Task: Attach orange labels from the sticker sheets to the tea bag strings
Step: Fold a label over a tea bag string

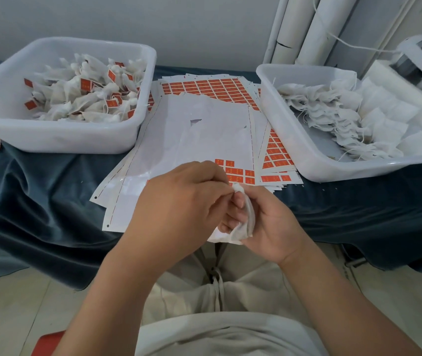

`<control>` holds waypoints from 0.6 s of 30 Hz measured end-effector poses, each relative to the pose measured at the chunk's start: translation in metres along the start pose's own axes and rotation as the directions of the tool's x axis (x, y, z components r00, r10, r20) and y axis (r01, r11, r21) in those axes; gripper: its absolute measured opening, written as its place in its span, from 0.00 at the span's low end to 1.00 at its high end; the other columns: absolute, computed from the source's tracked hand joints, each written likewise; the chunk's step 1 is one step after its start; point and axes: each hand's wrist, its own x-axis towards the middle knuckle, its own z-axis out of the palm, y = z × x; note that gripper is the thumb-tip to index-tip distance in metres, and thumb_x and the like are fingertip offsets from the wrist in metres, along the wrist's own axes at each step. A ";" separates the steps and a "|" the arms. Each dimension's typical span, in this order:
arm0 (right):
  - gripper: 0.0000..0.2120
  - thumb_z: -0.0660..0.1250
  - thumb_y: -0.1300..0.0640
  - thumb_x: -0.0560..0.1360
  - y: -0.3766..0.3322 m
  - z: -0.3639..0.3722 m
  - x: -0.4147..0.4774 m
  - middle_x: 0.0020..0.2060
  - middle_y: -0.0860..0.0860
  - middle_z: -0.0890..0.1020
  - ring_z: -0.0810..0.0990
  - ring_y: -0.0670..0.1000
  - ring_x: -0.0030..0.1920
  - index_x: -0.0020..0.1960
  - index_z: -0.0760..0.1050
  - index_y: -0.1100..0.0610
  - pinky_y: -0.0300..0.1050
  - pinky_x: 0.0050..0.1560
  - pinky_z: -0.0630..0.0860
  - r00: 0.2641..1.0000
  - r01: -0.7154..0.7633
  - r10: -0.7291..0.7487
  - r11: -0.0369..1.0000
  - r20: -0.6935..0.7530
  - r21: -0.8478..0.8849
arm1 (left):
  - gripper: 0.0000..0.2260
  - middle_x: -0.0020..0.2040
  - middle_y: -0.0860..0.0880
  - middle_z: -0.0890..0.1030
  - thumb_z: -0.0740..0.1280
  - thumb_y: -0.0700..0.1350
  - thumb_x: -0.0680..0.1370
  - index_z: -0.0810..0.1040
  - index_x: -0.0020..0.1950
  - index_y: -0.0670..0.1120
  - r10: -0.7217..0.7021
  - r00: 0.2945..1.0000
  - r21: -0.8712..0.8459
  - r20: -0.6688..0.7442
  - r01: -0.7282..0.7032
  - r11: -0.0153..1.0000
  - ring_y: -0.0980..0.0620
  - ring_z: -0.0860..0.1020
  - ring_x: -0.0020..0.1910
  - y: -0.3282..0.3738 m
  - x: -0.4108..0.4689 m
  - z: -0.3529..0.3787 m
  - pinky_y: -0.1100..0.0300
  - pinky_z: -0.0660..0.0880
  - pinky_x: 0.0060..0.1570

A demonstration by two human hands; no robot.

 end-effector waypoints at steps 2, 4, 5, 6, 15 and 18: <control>0.10 0.69 0.52 0.80 0.001 0.000 0.002 0.36 0.52 0.77 0.76 0.49 0.39 0.42 0.78 0.56 0.45 0.49 0.78 0.997 0.035 -0.037 0.998 -0.061 -0.045 | 0.06 0.45 0.54 0.85 0.73 0.45 0.77 0.88 0.42 0.47 -0.051 0.998 0.015 -0.041 0.052 0.999 0.49 0.82 0.40 0.001 -0.001 0.002 0.55 0.76 0.33; 0.08 0.69 0.52 0.80 0.002 -0.002 0.004 0.45 0.54 0.81 0.79 0.50 0.47 0.48 0.82 0.56 0.47 0.55 0.79 0.982 0.076 -0.095 0.990 -0.165 -0.116 | 0.08 0.43 0.55 0.85 0.73 0.48 0.77 0.87 0.40 0.48 -0.112 0.991 0.028 -0.077 0.114 0.993 0.51 0.81 0.38 0.001 -0.001 0.004 0.57 0.75 0.32; 0.09 0.67 0.51 0.81 0.003 -0.003 0.004 0.49 0.55 0.82 0.81 0.50 0.50 0.50 0.83 0.55 0.48 0.57 0.79 0.966 0.093 -0.135 0.977 -0.220 -0.193 | 0.10 0.42 0.56 0.84 0.71 0.50 0.78 0.87 0.39 0.49 -0.141 0.986 0.023 -0.083 0.144 0.989 0.52 0.81 0.38 0.001 0.000 0.004 0.58 0.74 0.31; 0.11 0.66 0.49 0.81 0.003 -0.005 0.004 0.52 0.54 0.83 0.82 0.49 0.52 0.50 0.84 0.54 0.48 0.58 0.79 0.947 0.102 -0.179 0.954 -0.267 -0.281 | 0.12 0.42 0.56 0.84 0.68 0.53 0.78 0.86 0.38 0.50 -0.171 0.983 0.012 -0.073 0.172 0.985 0.54 0.80 0.37 0.001 0.000 0.002 0.60 0.73 0.31; 0.18 0.65 0.36 0.78 0.012 0.008 -0.001 0.57 0.50 0.85 0.83 0.51 0.62 0.52 0.84 0.48 0.58 0.69 0.76 0.902 0.112 -0.308 0.843 -0.302 -0.526 | 0.15 0.38 0.43 0.74 0.56 0.51 0.75 0.73 0.40 0.41 -0.453 0.783 -0.454 0.426 0.618 0.641 0.53 0.70 0.34 -0.018 0.000 0.004 0.52 0.69 0.37; 0.21 0.64 0.35 0.79 0.014 0.011 -0.003 0.62 0.50 0.84 0.81 0.52 0.65 0.61 0.83 0.48 0.61 0.73 0.73 0.901 0.125 -0.320 0.838 -0.292 -0.531 | 0.19 0.38 0.50 0.80 0.59 0.60 0.80 0.79 0.41 0.47 -0.458 0.822 -0.469 0.340 0.570 0.675 0.52 0.78 0.38 -0.016 -0.001 0.007 0.51 0.75 0.40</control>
